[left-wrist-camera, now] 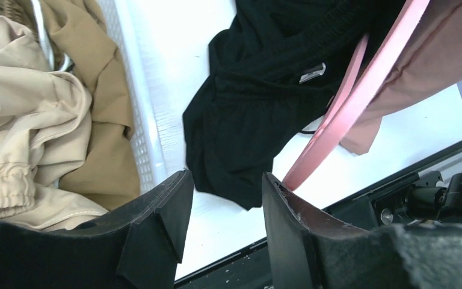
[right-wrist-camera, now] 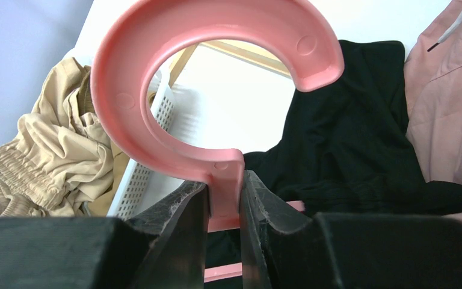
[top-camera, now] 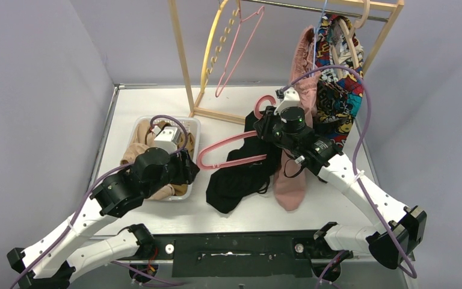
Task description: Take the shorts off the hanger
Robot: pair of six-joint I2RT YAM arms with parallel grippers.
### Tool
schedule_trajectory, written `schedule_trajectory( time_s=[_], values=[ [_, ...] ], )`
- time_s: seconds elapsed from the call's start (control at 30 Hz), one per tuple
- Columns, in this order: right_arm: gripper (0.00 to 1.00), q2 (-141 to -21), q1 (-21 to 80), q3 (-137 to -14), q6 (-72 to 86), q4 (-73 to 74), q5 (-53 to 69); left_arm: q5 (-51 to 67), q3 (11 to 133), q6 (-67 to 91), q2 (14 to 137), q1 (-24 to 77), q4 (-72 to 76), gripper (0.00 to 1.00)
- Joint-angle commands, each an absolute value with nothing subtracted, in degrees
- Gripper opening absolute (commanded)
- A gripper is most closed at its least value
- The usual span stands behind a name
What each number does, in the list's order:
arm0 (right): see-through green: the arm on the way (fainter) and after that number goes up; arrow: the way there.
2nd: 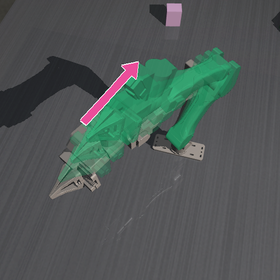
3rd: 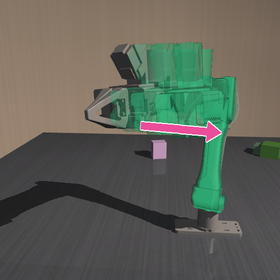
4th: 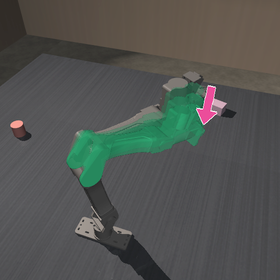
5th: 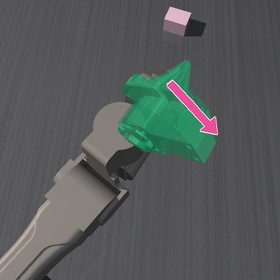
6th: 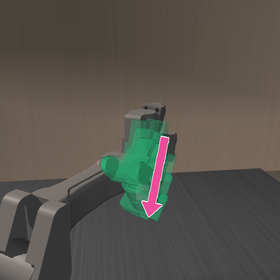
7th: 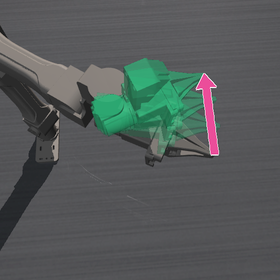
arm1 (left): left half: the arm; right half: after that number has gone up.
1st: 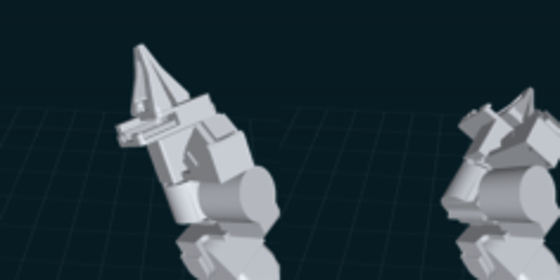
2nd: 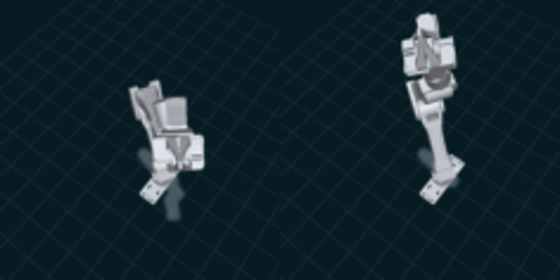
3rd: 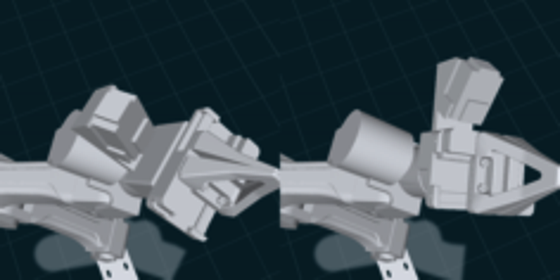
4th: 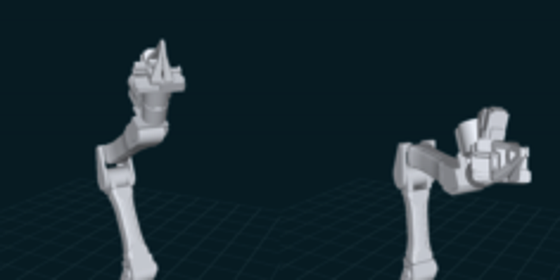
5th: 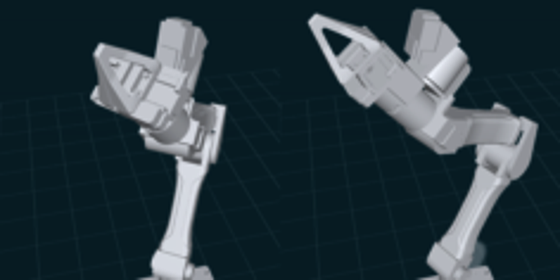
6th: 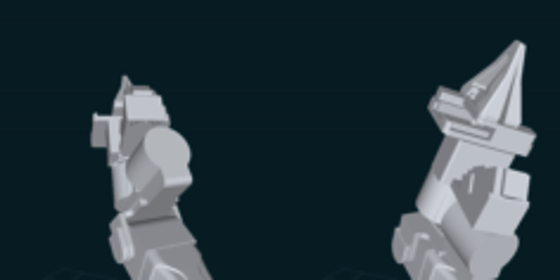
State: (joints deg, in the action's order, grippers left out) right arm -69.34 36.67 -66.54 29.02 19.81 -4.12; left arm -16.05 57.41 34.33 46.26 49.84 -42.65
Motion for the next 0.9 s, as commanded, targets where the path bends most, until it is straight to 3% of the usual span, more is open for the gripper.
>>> schedule_trajectory(
  time_s=[0.0,0.27,0.43,0.6,0.77,0.87],
  values=[
    [0.01,-70.02,36.47,-69.72,27.15,16.59,-3.20,-20.06,60.58,35.40,43.25,50.05,-42.45,0.47],
    [0.02,-70.04,37.68,-68.12,26.72,15.82,-1.96,-15.35,60.41,34.45,37.63,50.08,-36.38,0.55],
    [0.03,-70.24,38.49,-67.86,25.59,15.39,-0.08,-3.84,60.42,30.49,42.04,50.02,-31.22,0.57],
    [0.04,-69.89,38.69,-67.42,24.98,15.04,1.53,-2.17,61.09,28.87,47.16,50.03,-31.98,0.56],
    [0.04,-69.70,38.76,-67.37,24.53,14.96,2.34,-1.76,61.53,27.90,48.67,50.07,-33.40,0.47],
    [0.06,-69.74,38.74,-67.24,24.44,14.69,2.48,-0.41,61.72,27.57,48.74,50.04,-34.16,0.28]
  ],
)
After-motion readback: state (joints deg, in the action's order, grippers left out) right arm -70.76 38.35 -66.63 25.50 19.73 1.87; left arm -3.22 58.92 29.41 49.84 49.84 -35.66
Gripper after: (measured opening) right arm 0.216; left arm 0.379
